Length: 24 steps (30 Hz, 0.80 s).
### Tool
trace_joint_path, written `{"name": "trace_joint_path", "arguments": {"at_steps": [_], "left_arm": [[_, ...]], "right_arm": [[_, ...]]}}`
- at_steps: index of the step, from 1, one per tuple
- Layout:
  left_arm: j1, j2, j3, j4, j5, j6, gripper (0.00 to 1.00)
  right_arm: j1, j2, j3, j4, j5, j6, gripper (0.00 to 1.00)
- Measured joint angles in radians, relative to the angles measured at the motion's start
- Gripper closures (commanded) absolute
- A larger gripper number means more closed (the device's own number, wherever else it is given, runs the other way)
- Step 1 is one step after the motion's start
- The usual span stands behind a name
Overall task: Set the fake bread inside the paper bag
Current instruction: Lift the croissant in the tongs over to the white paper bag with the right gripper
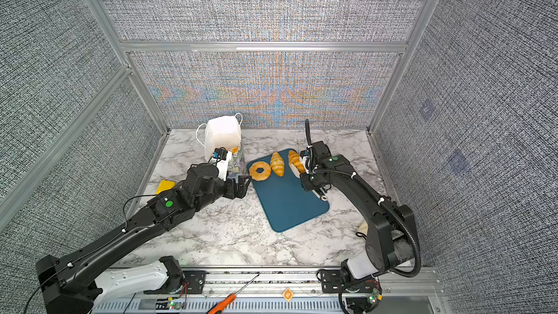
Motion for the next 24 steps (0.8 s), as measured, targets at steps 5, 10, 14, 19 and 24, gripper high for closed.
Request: {"name": "trace_joint_path", "arguments": {"at_steps": [5,10,14,19,24], "left_arm": [[0.0,0.013,0.064,-0.047,-0.016,0.022,0.02],[0.0,0.018,0.118,-0.085,-0.017,0.051,0.01],[0.0,0.011,0.15,-0.101,-0.021,0.074,0.01],[0.003,0.004,0.206,-0.15,-0.05,0.094,0.01],[0.008,-0.003,0.252,-0.2,-0.08,0.119,0.01]], "right_arm": [[0.0,-0.041,0.039,-0.027,-0.013,0.012,0.64],[0.001,-0.074,0.092,-0.045,-0.045,0.026,0.64],[0.01,-0.091,0.142,-0.056,-0.068,0.039,0.64],[0.042,-0.097,0.211,-0.071,-0.098,0.053,0.64],[0.09,-0.09,0.282,-0.075,-0.113,0.071,0.64]]}}
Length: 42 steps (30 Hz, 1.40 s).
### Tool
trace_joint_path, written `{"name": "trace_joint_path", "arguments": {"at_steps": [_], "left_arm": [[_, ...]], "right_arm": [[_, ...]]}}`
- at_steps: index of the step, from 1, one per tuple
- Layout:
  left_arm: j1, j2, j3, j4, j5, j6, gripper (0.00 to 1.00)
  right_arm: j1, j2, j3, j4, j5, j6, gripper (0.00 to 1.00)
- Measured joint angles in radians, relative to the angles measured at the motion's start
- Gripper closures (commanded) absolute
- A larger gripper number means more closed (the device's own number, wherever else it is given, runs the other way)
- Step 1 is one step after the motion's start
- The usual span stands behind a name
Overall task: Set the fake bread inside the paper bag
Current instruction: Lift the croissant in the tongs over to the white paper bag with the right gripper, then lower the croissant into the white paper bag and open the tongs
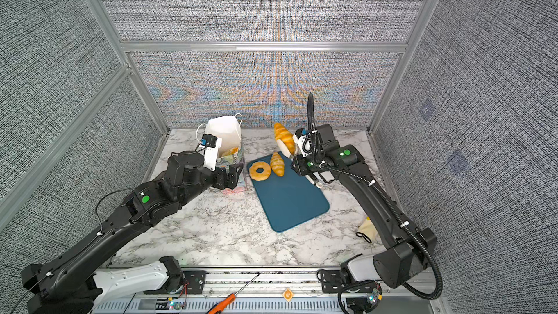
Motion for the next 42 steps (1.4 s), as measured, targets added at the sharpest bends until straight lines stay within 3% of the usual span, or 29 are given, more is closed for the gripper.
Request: {"name": "trace_joint_path", "arguments": {"at_steps": [25,42], "left_arm": [[0.147,-0.109,0.117,-0.144,-0.074,0.052,0.0],[0.192,-0.166,0.052,-0.189,-0.097,0.04,0.0]], "right_arm": [[0.324,0.156,0.348,0.051,-0.011,0.014,0.62],[0.361,0.372,0.47,0.12,0.03,0.134,0.62]]}}
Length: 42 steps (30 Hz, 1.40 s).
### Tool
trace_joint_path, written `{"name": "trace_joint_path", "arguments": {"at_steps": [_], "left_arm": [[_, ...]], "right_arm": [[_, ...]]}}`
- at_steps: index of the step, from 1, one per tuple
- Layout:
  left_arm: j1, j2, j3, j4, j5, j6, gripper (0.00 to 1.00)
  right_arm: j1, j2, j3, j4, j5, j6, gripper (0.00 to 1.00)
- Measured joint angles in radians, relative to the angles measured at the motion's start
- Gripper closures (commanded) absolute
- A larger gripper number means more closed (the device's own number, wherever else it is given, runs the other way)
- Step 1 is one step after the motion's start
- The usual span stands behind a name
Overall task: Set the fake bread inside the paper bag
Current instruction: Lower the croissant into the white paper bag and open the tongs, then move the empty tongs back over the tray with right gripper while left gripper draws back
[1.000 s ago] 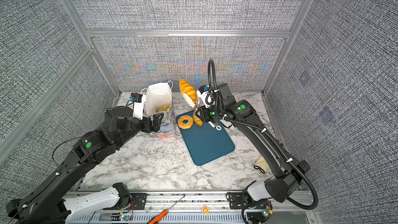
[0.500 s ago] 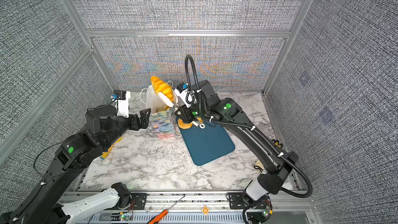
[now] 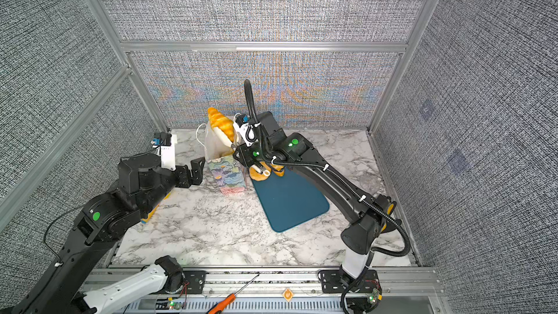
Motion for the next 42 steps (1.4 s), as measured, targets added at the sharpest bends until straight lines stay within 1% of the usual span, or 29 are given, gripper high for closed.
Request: {"name": "trace_joint_path", "arguments": {"at_steps": [3,8,11,15,18,26,34,42], "left_arm": [[0.001,0.004,-0.001,-0.006,0.0,0.0,0.0],[0.005,0.006,0.0,-0.013,0.0,0.0,0.01],[0.005,0.006,-0.002,-0.013,0.0,0.0,0.01],[0.005,0.007,-0.004,-0.016,0.001,0.0,0.01],[0.005,0.007,-0.004,-0.019,0.001,0.0,0.0],[0.005,0.02,0.001,-0.02,0.005,-0.001,0.0],[0.005,0.04,0.017,-0.031,0.011,-0.013,0.01],[0.005,0.066,0.023,-0.042,0.031,-0.023,0.01]], "right_arm": [[0.001,0.03,0.019,0.001,0.006,0.008,0.62],[0.001,0.065,0.034,-0.021,0.032,0.018,0.58],[0.0,0.074,0.037,-0.026,0.049,0.019,0.51],[0.0,0.086,0.048,-0.035,0.055,0.01,0.48],[0.0,0.092,0.051,-0.047,0.076,0.006,0.41],[-0.003,0.093,0.075,-0.076,0.104,-0.014,0.33],[-0.002,0.074,0.079,-0.08,0.126,-0.034,0.3],[0.0,-0.017,0.06,-0.081,0.153,-0.066,0.29]]}}
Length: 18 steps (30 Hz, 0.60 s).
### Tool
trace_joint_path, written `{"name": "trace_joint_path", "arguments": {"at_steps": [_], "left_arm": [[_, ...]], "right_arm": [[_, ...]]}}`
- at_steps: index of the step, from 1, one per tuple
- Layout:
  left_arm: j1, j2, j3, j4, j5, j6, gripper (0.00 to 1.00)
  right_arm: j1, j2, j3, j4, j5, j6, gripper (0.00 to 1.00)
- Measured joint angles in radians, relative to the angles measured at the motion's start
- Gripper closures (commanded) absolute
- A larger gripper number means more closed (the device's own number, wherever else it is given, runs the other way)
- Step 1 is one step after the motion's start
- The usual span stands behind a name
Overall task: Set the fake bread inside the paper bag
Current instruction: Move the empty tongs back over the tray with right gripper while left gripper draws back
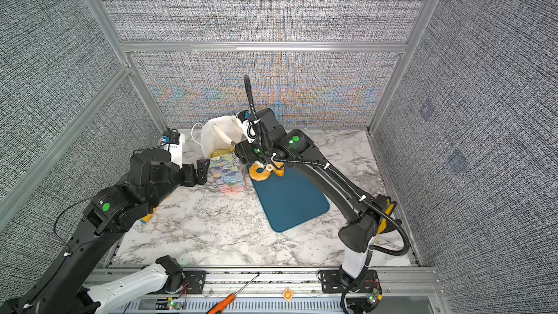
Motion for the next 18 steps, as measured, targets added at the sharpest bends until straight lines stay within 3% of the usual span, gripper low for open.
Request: {"name": "trace_joint_path", "arguments": {"at_steps": [11,18], "left_arm": [[0.0,-0.007,-0.076,0.075,0.078,-0.023,0.03],[-0.017,0.018,-0.097,0.128,0.124,-0.053,0.06]], "right_arm": [[-0.008,-0.167,-0.174,-0.029,0.123,-0.054,0.27],[-0.029,-0.303,-0.4,-0.012,0.193,-0.056,0.24]]}}
